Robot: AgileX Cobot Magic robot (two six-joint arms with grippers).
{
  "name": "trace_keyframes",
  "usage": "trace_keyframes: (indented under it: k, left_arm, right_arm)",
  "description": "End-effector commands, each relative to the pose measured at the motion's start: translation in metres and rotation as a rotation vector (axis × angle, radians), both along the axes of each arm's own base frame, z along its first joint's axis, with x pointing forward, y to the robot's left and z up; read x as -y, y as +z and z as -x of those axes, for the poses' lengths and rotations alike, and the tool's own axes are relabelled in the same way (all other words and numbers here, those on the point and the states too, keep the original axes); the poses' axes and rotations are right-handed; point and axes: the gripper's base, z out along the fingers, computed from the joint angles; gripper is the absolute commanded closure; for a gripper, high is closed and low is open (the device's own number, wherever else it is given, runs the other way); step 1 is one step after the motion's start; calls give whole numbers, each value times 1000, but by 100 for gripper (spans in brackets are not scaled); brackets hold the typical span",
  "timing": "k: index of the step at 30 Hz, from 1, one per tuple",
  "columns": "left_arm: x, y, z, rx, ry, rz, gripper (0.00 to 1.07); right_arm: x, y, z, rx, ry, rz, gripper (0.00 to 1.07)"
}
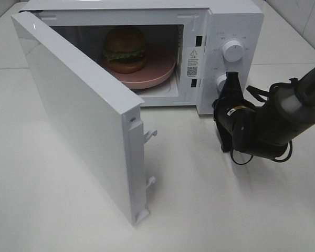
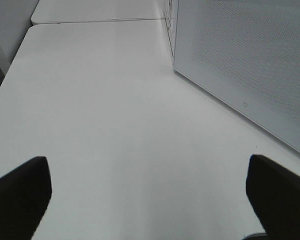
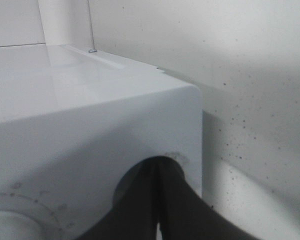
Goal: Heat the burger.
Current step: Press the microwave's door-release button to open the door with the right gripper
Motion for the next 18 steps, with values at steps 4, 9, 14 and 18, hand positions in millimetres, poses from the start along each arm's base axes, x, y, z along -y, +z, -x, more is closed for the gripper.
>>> trace_keyframes:
  k: [4, 9, 14, 18]
  left_arm:
    - [0, 1, 2, 29, 1, 3, 9]
    - [0, 1, 2, 29, 1, 3, 9]
    - [0, 1, 2, 29, 1, 3, 9]
    - [0, 1, 2, 29, 1, 3, 9]
  right_arm:
    - [1, 62, -26, 430, -49, -14, 107]
    - [-1, 54, -14, 386, -32, -2, 107]
    - [-6, 45, -4, 328, -11, -2, 107]
    - [-10, 38, 6, 259, 11, -30, 107]
